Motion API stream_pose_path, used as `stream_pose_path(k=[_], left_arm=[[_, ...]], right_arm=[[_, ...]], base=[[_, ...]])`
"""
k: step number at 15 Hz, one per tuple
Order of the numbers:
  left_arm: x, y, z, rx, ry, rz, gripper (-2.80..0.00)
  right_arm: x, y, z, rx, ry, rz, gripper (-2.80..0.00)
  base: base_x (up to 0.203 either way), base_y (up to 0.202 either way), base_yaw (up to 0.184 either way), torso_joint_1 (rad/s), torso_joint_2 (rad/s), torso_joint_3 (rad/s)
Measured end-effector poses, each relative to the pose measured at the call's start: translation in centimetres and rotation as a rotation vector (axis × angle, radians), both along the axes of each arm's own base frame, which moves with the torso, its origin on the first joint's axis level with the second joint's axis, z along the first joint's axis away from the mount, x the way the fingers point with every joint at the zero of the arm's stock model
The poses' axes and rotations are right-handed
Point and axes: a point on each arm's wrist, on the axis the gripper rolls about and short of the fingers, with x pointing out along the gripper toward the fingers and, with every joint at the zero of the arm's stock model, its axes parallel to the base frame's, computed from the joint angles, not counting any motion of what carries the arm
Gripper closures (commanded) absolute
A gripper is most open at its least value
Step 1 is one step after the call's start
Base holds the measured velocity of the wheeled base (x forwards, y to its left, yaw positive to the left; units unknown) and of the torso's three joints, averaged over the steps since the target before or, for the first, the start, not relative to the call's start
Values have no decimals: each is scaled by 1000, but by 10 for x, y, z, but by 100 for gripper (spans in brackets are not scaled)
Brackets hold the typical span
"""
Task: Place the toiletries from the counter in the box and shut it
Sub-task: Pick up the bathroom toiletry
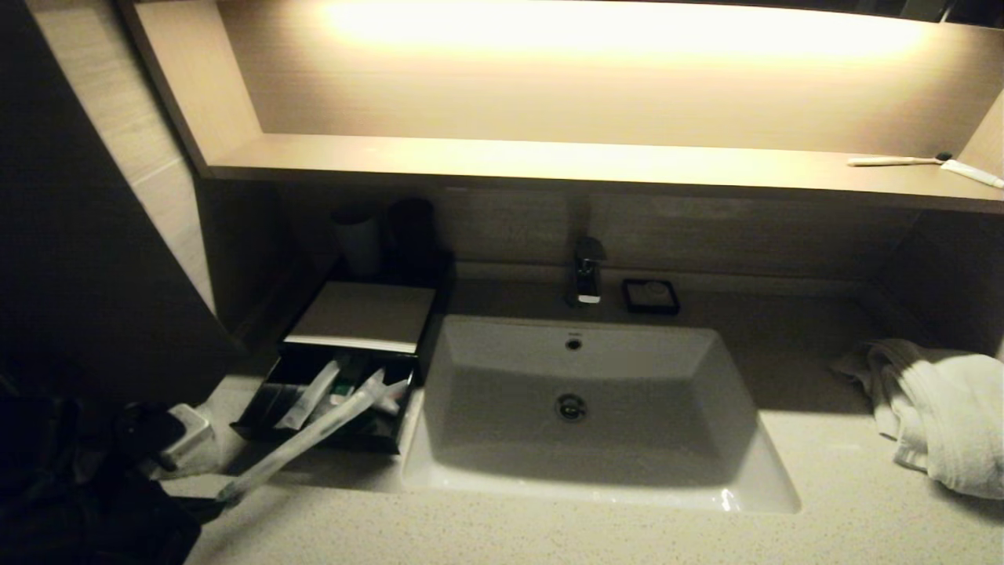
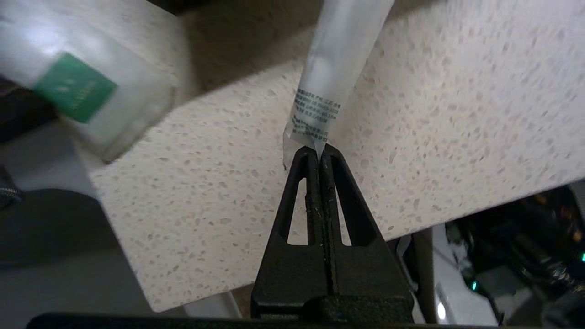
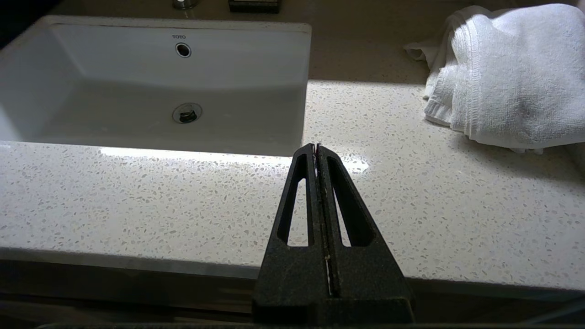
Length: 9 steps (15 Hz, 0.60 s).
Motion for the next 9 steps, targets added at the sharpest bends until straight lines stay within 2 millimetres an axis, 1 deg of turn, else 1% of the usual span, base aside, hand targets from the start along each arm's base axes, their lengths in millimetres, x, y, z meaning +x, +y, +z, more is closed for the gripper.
stream_pose_path(k=[4,9], left_arm=[[-5,-1,9,-25,-10,32,0],[-11,-2,21,-139,16,158,0]], right_arm=[[0,0,0,0,0,0,0],[0,0,0,0,0,0,0]], base=[[0,0,0,0,0,0],[0,0,0,0,0,0]])
